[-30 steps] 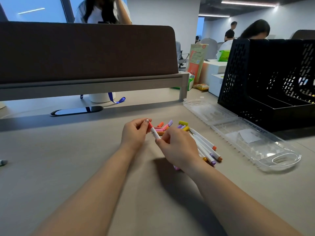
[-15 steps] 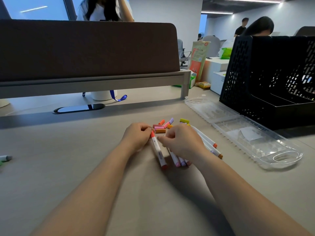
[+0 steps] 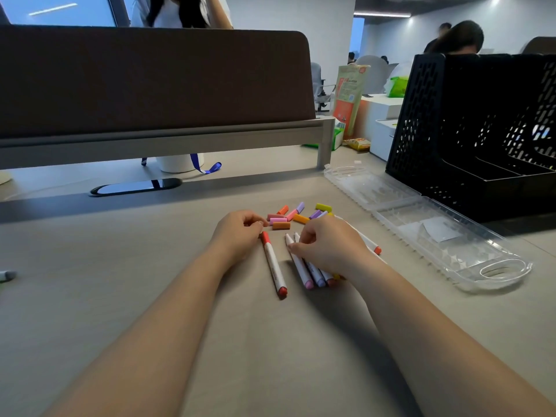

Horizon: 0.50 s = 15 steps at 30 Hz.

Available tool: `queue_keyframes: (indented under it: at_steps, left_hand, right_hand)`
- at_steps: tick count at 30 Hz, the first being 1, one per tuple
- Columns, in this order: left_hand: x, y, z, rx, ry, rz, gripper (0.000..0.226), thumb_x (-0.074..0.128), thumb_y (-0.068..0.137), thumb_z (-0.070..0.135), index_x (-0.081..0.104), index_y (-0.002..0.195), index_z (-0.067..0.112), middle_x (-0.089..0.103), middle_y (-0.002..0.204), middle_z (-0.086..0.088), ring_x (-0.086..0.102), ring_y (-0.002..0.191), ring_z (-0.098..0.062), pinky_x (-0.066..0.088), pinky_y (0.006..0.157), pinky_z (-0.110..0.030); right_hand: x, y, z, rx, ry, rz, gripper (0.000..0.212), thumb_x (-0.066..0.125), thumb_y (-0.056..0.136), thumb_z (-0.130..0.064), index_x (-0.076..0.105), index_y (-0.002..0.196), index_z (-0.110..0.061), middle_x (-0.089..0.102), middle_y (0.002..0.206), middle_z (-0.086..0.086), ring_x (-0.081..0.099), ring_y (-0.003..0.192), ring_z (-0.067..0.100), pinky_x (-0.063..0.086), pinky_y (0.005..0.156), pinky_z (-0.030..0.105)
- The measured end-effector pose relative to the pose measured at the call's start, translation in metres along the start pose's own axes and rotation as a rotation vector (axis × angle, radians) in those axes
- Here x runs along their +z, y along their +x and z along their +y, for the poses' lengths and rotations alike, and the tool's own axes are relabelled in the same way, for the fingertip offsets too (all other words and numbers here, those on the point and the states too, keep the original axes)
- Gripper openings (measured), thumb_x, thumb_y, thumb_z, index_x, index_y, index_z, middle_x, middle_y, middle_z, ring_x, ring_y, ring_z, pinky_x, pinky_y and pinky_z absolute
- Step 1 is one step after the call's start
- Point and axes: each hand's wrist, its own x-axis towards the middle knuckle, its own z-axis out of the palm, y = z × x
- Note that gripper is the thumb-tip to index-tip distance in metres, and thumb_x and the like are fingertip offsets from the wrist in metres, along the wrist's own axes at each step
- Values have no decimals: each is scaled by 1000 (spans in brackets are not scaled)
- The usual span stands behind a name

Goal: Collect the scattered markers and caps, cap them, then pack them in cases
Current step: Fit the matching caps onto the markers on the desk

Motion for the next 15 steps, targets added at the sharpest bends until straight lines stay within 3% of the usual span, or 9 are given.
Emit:
queue_keyframes:
  at_steps: [5,10,13,15]
  left_hand:
    - [3,0,-2,24,23,61,20,51,95,14,69,104,14,62,98,0,55,90,-13,41,78,-24]
    - [2,-1,-4,112,-20,172,19,51,95,15,64,108,17,61,102,2,55,93,-11,43,79,-21]
    - [2,1,-7,131,-13,177,15,55,93,18,65,104,19,62,101,2,56,90,-11,44,76,-22]
    - [3,3,-8,142,-13,170,12,57,92,19,67,99,22,64,99,-1,56,86,-12,47,75,-25]
  right_hand:
    - [4,-2,-5,-22,-105,9,33,56,85,-50,68,75,-21,62,67,-5,59,76,16,44,65,29]
    - [7,0,-10,-29,-191,2,30,55,86,-47,62,76,-20,58,63,-4,60,70,15,45,63,27]
    - [8,-1,-8,28,-83,6,33,53,87,-42,66,72,-15,62,56,-1,63,55,13,47,55,23]
    - [7,0,-2,74,88,100,34,54,84,-38,68,67,-12,62,54,2,60,54,16,41,51,24]
